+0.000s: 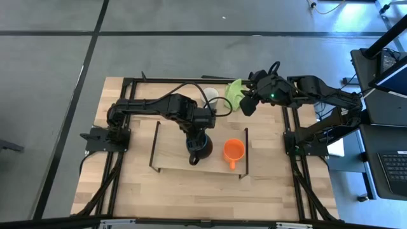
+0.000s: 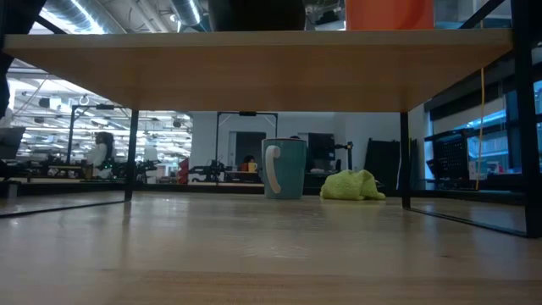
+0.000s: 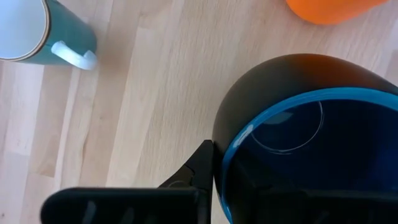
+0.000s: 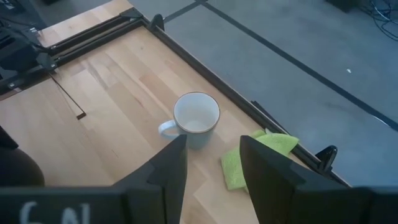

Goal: Stack small to large cups/mugs on shelf
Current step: Put the black mugs on the shelf

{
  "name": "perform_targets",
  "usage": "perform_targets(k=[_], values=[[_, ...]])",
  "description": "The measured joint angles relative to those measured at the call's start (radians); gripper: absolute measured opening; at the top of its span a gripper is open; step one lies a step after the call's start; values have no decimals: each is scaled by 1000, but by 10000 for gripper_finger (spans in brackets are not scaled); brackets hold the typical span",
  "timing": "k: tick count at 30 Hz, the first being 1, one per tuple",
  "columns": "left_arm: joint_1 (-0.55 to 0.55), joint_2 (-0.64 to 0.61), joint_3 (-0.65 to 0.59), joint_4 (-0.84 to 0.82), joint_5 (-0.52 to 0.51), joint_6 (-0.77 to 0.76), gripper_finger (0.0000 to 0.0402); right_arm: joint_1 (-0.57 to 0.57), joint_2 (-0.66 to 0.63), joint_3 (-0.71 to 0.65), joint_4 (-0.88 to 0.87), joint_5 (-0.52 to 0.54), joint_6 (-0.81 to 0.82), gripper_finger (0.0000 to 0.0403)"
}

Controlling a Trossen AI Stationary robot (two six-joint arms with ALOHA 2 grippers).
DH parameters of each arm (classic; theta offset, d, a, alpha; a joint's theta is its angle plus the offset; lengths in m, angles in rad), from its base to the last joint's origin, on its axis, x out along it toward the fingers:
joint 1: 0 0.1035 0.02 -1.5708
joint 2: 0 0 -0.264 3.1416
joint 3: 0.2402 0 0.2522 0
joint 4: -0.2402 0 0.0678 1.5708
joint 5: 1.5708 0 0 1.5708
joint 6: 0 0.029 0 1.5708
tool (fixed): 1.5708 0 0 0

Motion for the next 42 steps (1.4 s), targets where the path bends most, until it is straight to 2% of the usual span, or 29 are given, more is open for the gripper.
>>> perform_targets(k=[42], values=[[10, 2, -34, -1, -2, 17, 19, -29, 0, 0, 37, -2, -22, 149]])
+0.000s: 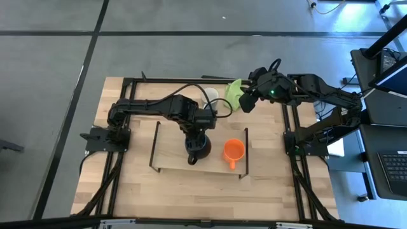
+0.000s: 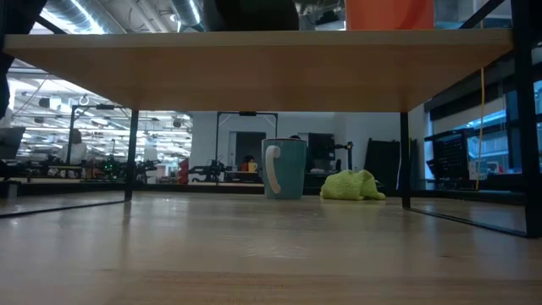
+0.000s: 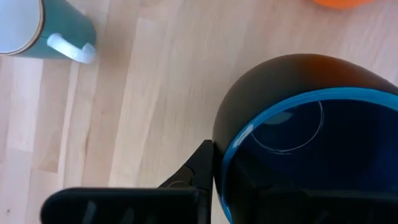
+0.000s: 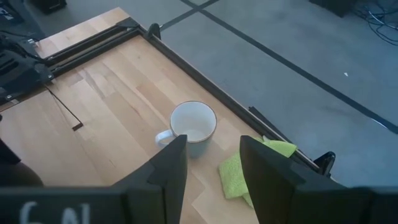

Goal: Stack small to large cups/mugs on shelf
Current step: Put the black mugs on the shelf

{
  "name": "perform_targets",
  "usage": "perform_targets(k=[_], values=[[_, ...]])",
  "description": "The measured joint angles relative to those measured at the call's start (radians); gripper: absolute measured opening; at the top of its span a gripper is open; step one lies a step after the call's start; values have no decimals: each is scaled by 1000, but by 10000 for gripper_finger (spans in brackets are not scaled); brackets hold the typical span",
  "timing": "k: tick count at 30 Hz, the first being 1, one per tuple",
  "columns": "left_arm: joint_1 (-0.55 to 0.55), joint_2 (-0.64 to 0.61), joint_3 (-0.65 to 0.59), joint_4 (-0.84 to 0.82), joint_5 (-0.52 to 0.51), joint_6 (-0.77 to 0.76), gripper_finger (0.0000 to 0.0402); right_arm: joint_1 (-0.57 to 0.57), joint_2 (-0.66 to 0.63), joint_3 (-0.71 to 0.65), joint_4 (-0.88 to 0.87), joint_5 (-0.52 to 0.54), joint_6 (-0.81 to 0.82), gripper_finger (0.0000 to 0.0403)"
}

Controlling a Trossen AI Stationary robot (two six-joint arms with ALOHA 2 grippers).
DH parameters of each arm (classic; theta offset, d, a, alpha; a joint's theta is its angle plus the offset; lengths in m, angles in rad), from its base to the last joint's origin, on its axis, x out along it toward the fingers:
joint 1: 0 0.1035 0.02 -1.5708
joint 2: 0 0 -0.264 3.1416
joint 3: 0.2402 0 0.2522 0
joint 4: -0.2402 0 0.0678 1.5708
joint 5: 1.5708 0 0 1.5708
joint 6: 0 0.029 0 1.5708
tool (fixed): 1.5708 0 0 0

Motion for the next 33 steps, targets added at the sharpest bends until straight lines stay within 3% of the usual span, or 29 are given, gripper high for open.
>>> perform_targets(k=[33], values=[[-5, -8, 0, -2, 49, 3, 44, -42, 0, 0, 0, -43, -36, 149]])
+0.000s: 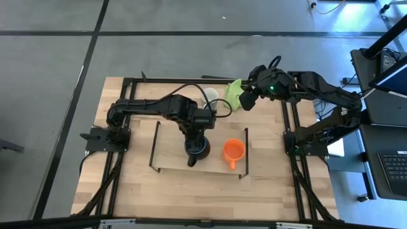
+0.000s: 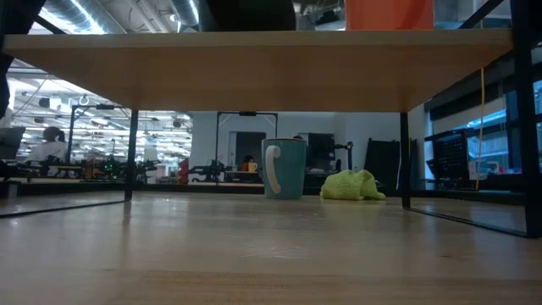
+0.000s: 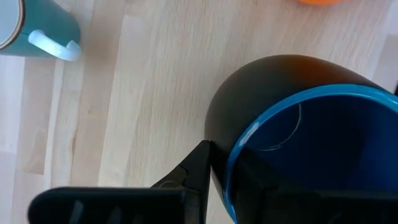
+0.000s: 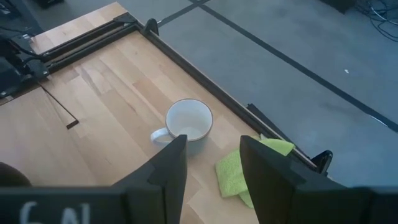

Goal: Stack small to large cups/mugs on shelf
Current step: Put the black mugs on the shelf

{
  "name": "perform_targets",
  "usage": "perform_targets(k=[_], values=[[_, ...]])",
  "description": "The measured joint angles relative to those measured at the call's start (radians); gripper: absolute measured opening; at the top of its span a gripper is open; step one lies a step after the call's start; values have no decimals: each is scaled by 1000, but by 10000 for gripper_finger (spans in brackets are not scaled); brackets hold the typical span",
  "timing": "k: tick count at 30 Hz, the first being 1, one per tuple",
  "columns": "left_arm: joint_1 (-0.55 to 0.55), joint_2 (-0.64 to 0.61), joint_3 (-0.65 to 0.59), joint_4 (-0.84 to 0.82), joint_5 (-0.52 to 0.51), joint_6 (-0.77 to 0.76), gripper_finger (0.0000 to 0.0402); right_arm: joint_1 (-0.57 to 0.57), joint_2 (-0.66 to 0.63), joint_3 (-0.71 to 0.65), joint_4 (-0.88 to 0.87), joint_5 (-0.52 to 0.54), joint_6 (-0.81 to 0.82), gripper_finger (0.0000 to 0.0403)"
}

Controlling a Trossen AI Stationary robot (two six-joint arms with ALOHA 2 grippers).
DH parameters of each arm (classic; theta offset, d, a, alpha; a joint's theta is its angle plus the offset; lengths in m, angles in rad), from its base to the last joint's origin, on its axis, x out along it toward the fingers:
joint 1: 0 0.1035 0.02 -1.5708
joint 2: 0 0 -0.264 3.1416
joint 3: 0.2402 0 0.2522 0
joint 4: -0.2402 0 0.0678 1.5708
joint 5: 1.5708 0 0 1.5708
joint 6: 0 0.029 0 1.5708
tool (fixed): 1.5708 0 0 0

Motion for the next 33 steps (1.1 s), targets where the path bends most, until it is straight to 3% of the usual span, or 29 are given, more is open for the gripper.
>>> perform_targets(k=[18, 33], values=[[0, -34, 19, 2, 18, 2, 44, 0, 0, 0, 16, 8, 0, 149], [8, -34, -39, 4, -17, 1, 44, 0, 0, 0, 21, 8, 6, 149]])
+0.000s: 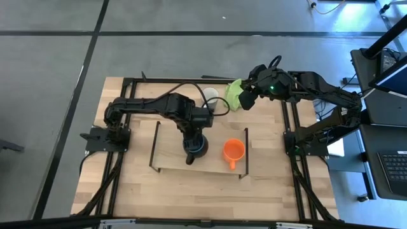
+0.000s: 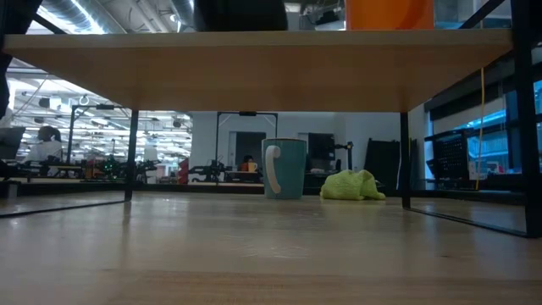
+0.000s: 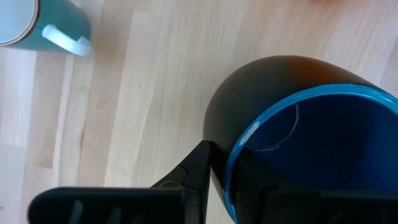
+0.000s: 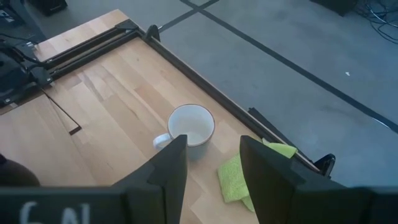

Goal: Stack small to large cups/mugs on shelf
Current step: Put the black mugs on the shelf

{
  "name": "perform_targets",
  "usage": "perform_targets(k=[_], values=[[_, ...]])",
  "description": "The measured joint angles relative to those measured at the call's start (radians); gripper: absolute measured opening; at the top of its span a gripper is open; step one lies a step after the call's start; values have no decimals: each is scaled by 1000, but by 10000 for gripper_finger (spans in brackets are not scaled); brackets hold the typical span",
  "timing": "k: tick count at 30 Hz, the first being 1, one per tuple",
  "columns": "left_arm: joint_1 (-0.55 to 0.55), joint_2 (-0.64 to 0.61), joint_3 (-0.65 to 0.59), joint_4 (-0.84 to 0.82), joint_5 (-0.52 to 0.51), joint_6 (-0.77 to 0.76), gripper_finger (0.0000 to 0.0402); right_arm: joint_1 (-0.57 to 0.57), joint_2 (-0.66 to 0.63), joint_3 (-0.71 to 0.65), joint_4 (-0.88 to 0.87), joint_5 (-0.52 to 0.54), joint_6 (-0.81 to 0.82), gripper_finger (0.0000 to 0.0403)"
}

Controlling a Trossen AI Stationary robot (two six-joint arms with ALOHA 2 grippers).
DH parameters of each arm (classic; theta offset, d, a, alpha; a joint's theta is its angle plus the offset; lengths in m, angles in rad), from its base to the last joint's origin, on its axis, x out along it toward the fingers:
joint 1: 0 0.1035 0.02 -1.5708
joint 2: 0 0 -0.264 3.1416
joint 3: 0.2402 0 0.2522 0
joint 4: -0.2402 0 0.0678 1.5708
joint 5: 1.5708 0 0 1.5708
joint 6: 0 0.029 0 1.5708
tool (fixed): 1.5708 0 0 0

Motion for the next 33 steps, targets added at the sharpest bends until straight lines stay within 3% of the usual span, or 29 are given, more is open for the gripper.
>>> perform_targets(k=[27, 33], values=[[0, -30, 2, 4, 27, -17, 81, 0, 0, 0, 1, 9, -1, 149], [-7, -45, 64, -1, 22, -26, 85, 0, 0, 0, 2, 19, 0, 149]])
